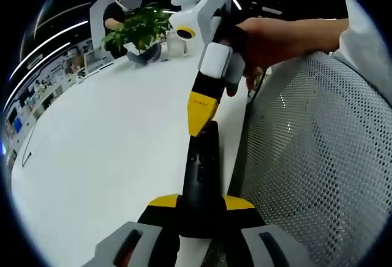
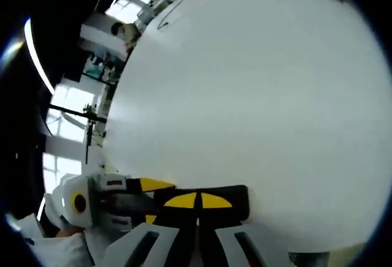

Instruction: Press the specified remote control buttons in sequence, fully releasing each button before pressing the next.

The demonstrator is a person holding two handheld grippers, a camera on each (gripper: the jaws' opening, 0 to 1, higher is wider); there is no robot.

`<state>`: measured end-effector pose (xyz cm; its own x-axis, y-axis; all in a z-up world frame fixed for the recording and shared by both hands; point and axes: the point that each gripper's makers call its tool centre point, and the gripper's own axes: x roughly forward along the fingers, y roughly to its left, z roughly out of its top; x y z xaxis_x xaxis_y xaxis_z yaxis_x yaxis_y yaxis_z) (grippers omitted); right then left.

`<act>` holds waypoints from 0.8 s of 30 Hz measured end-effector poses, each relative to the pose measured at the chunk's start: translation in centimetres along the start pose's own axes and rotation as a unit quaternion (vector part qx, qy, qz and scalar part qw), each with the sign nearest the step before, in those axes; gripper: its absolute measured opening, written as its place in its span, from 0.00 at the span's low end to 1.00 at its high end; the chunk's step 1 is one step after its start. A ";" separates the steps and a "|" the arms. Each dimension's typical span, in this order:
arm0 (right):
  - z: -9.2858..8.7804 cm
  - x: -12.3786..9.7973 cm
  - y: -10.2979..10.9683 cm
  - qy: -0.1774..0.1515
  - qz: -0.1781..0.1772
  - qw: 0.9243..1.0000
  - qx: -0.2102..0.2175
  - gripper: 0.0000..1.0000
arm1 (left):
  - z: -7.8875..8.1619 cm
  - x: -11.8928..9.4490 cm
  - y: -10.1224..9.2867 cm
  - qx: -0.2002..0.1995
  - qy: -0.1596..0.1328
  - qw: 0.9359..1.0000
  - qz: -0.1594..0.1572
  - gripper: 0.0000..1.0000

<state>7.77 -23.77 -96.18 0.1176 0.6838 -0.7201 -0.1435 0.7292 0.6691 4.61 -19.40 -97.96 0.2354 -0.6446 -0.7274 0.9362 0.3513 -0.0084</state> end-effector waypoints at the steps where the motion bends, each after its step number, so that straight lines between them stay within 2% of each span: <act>1: 0.0 -0.1 0.0 -0.001 -0.005 1.000 -0.004 0.00 | 0.0 0.0 0.0 0.000 0.000 1.000 0.000 0.24; 5: 0.4 0.3 -0.3 -0.005 -0.016 1.000 -0.005 0.00 | 0.0 0.0 0.0 0.000 0.000 1.000 0.000 0.24; 8: 0.0 0.8 0.2 0.006 -0.011 1.000 -0.008 0.00 | 0.0 0.0 0.0 -0.001 0.000 1.000 0.000 0.24; 10: -0.5 0.9 -0.2 0.019 -0.027 0.999 -0.026 0.00 | 0.0 0.0 0.0 -0.001 0.000 1.000 0.001 0.24; 24: -0.3 0.9 -0.3 0.010 -0.025 0.999 -0.032 0.00 | 0.0 0.0 0.0 -0.002 0.000 1.000 0.001 0.24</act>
<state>7.61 -23.32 -97.09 0.1075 0.6459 -0.7558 -0.2011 0.7586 0.6197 4.63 -19.38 -97.95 0.2375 -0.6445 -0.7268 0.9349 0.3547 -0.0090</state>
